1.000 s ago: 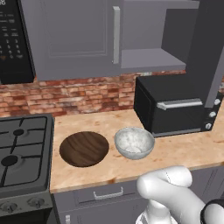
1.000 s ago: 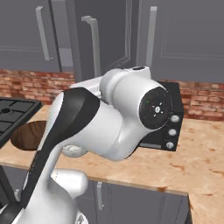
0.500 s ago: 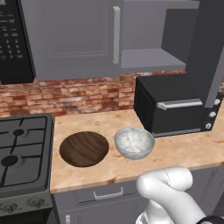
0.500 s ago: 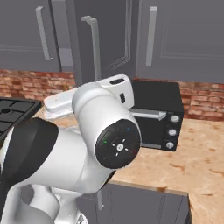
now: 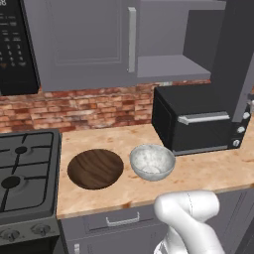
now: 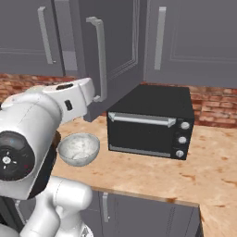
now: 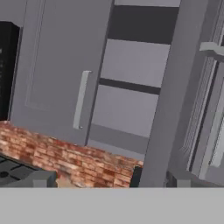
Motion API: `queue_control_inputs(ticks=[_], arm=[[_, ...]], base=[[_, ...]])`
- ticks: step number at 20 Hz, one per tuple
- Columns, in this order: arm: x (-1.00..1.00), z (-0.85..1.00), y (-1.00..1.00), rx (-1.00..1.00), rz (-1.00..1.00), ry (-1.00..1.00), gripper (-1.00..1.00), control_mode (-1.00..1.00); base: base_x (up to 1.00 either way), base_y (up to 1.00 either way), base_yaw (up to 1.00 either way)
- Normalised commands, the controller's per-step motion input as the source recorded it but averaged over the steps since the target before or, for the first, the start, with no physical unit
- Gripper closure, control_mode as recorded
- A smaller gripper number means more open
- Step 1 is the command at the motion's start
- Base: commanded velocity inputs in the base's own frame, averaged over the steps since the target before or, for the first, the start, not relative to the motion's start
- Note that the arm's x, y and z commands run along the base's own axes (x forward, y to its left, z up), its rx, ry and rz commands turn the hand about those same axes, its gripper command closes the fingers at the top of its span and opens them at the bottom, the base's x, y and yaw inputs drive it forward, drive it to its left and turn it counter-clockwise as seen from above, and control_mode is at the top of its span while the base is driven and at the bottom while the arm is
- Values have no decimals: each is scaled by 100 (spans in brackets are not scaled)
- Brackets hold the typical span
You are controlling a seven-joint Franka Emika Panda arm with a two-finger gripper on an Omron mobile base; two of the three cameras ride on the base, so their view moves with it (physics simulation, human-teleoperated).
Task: Open the cabinet. Pick the bowls from the counter and place them in the cabinet. Then close the cabinet.
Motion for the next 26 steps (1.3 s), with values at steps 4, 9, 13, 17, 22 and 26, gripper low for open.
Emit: queue_control_inputs(ticks=[4, 9, 13, 17, 22, 26], arm=[[15, -9, 59, -9, -25, -2, -100, -100], [65, -16, 32, -22, -27, 8, -100, -100], [68, 0, 21, -19, -25, 14, -100, -100], [60, -1, 6, -15, -21, 14, -100, -100], [29, -9, 0, -8, -11, 3, -100, -100], [9, -5, -7, -4, -7, 0, -100, -100]], base=[[0, 0, 0], [0, 0, 0], [0, 0, 0], [0, 0, 0], [0, 0, 0], [0, 0, 0]])
